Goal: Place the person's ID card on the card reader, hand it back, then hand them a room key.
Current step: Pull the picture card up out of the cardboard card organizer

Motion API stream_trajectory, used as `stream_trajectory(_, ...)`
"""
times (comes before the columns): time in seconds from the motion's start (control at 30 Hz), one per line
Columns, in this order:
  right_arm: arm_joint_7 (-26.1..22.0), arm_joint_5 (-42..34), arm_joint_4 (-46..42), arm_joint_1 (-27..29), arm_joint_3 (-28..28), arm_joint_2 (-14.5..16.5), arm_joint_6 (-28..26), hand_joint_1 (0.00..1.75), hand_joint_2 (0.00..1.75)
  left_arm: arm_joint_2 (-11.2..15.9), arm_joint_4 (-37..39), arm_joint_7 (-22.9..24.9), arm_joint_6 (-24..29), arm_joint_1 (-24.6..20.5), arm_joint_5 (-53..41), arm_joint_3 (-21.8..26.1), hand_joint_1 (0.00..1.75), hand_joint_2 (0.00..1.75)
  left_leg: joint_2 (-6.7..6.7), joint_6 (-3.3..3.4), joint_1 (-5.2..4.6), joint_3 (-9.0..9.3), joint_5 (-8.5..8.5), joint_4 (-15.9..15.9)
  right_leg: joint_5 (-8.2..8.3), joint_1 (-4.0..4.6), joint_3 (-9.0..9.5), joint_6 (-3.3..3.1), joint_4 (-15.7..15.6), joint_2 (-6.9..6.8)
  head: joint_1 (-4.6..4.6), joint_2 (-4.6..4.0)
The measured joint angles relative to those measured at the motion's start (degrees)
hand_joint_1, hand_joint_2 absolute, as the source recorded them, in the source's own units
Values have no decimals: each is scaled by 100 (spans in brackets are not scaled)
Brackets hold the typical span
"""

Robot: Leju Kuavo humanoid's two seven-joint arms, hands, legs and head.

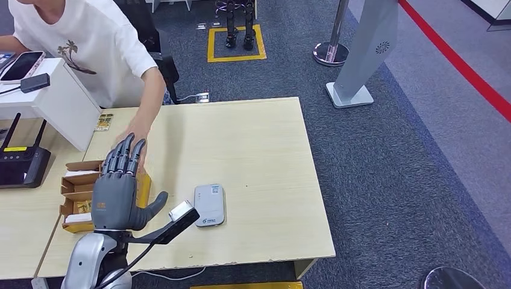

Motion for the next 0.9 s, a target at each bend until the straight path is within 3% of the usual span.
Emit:
stream_trajectory(0.43,1,-28,0,5,-1,0,-5,0,0,226,-19,135,-275,519,-349,-1,0,175,1,1,0,-1,-2,0,-1,0,-1,1,0,0,0,0)
stream_trajectory(0.7,1,-63,0,16,-1,0,1,0,0,738,-24,395,-736,947,-436,-2,0,175,4,2,0,-2,-3,-2,-2,0,0,1,0,1,0,0)
stream_trajectory(0.9,3,-60,0,24,-3,-2,7,0,0,1424,-189,736,-1201,1518,-43,0,0,175,2,3,1,-3,-6,-3,-8,1,-3,4,0,-1,-1,0)
